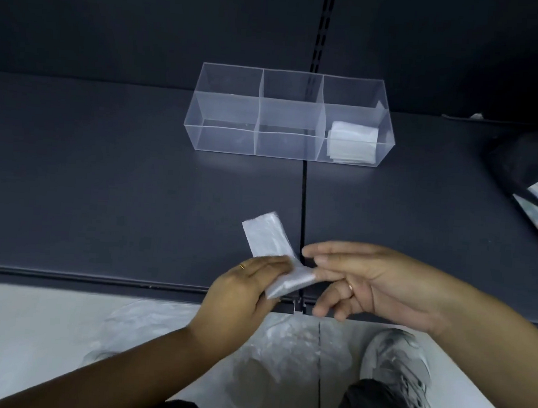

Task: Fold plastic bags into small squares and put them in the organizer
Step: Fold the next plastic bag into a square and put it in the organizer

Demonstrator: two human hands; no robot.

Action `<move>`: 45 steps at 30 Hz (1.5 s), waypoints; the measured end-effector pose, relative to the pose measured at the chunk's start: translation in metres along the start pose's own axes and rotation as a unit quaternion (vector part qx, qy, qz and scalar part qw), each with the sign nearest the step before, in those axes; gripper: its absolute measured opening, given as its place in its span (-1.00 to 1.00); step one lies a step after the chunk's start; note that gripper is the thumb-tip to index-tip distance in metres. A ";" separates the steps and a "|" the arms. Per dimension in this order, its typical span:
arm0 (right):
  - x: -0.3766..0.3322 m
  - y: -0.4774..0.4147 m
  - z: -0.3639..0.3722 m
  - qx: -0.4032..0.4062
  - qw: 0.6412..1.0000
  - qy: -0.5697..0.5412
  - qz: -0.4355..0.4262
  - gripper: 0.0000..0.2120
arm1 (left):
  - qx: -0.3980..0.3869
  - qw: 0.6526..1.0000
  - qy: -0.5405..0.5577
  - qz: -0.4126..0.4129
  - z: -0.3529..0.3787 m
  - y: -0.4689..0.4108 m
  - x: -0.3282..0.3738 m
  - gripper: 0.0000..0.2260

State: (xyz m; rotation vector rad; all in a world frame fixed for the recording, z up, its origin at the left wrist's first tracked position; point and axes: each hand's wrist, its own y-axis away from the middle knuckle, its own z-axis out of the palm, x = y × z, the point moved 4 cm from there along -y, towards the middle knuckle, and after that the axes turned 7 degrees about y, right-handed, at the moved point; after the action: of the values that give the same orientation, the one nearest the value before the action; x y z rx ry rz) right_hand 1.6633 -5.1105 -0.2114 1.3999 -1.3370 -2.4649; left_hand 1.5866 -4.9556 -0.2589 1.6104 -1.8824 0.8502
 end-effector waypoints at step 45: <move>-0.006 -0.083 0.003 0.352 0.794 0.464 -0.172 -0.88 | -0.043 0.946 -0.269 -0.177 -0.008 -0.014 -0.056 -0.23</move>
State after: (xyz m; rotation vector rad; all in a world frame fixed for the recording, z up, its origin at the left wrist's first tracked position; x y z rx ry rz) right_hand 1.6955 -5.0536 -0.2623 2.6531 -1.7941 -0.8943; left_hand 1.6092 -4.9136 -0.2930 2.1920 -1.8353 0.1766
